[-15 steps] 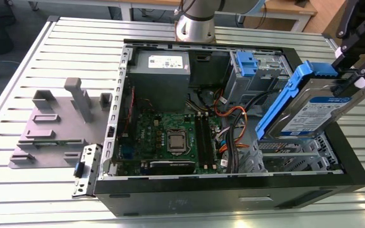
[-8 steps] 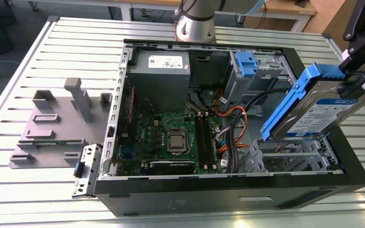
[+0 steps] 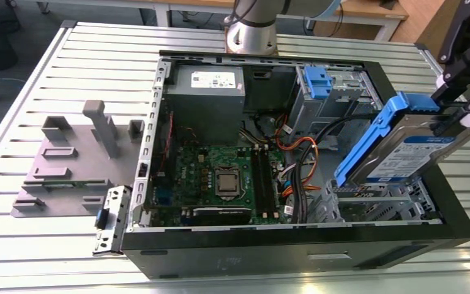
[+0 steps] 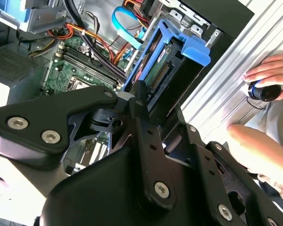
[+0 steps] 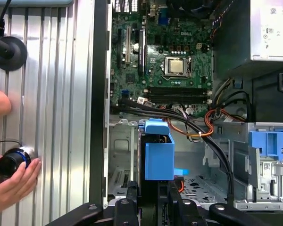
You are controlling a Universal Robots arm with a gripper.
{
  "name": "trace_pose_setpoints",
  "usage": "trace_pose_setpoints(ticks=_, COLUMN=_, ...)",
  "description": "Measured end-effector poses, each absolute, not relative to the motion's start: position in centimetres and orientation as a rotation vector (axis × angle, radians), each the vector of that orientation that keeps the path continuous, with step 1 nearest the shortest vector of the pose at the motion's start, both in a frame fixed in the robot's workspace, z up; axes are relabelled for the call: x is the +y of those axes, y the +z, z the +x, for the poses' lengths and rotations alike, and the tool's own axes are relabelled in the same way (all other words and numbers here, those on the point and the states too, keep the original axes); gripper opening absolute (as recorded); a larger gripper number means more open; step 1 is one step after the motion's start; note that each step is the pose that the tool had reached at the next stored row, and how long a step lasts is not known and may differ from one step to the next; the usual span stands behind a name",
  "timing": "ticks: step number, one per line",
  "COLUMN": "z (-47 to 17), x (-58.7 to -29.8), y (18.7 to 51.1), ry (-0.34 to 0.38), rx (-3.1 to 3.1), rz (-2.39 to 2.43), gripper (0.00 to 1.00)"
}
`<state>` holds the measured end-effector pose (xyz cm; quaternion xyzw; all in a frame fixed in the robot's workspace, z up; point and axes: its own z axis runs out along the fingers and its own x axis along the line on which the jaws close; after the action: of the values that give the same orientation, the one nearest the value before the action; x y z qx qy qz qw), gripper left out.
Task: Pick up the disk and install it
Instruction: 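Insert the disk into the insertion slot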
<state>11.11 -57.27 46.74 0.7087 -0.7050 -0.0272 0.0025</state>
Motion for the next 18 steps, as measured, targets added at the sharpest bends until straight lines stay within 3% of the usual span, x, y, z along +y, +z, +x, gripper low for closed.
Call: trace_pose_setpoints(ticks=18, z=11.6, x=-57.3, y=45.6, ry=-0.083, rx=-2.241, rz=2.192, gripper=0.35)
